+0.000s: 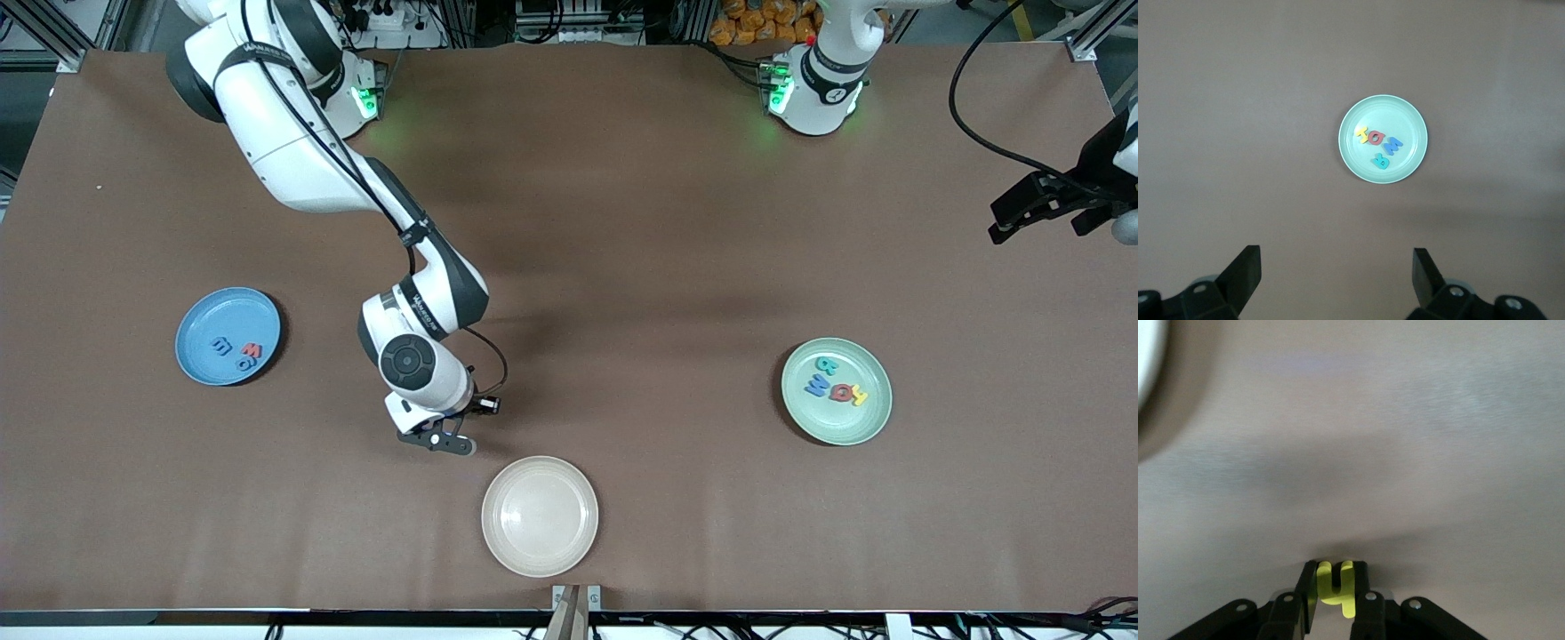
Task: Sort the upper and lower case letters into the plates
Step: 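Carry the h onto the blue plate and open the right gripper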
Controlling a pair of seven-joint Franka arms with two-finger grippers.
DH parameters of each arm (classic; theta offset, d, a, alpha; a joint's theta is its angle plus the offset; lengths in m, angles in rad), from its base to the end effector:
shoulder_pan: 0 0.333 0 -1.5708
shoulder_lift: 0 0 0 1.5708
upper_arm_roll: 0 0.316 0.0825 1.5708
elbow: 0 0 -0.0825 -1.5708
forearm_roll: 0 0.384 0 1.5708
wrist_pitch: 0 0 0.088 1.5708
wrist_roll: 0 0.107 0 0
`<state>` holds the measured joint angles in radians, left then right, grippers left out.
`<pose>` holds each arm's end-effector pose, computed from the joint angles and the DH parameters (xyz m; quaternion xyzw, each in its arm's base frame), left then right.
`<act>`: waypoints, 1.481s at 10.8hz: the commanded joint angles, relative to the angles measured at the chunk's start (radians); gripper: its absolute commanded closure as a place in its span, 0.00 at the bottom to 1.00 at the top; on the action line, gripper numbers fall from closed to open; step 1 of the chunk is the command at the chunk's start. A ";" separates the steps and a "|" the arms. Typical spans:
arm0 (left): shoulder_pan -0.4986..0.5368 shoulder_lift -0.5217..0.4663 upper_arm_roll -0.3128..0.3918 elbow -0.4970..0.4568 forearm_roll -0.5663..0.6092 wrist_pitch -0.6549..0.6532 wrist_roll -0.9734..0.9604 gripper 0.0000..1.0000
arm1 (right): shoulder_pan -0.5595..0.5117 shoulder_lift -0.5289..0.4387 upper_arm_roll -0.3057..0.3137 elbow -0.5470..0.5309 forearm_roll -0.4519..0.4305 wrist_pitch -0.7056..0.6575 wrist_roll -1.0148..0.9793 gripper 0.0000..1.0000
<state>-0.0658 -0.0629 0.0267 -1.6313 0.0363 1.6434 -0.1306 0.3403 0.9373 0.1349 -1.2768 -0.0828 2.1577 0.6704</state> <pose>0.5418 -0.0171 0.6369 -0.9981 -0.0451 -0.0388 0.0141 0.6728 0.3152 0.1813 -0.9945 0.0996 0.0317 0.0047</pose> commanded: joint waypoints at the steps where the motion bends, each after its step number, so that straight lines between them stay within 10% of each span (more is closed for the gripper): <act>1: -0.003 -0.024 0.012 0.011 -0.024 -0.039 0.017 0.00 | -0.070 -0.093 0.011 -0.068 -0.003 -0.090 -0.104 1.00; 7: -0.014 -0.015 -0.025 0.033 -0.030 -0.125 0.019 0.00 | -0.301 -0.455 0.011 -0.632 -0.132 0.126 -0.467 1.00; 13: -0.012 -0.009 -0.042 0.027 -0.029 -0.125 0.016 0.00 | -0.572 -0.569 0.011 -0.759 -0.184 0.122 -0.921 1.00; 14: -0.014 -0.005 -0.042 0.030 -0.029 -0.125 0.014 0.00 | -0.596 -0.571 0.011 -0.760 -0.184 0.120 -0.957 0.87; 16: -0.015 0.003 -0.047 0.031 -0.026 -0.123 0.011 0.00 | -0.601 -0.578 0.012 -0.760 -0.183 0.114 -0.957 0.03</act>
<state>-0.0828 -0.0685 -0.0159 -1.6116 0.0302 1.5332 -0.1306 -0.2565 0.3977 0.1281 -2.0022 -0.2443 2.2673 -0.2873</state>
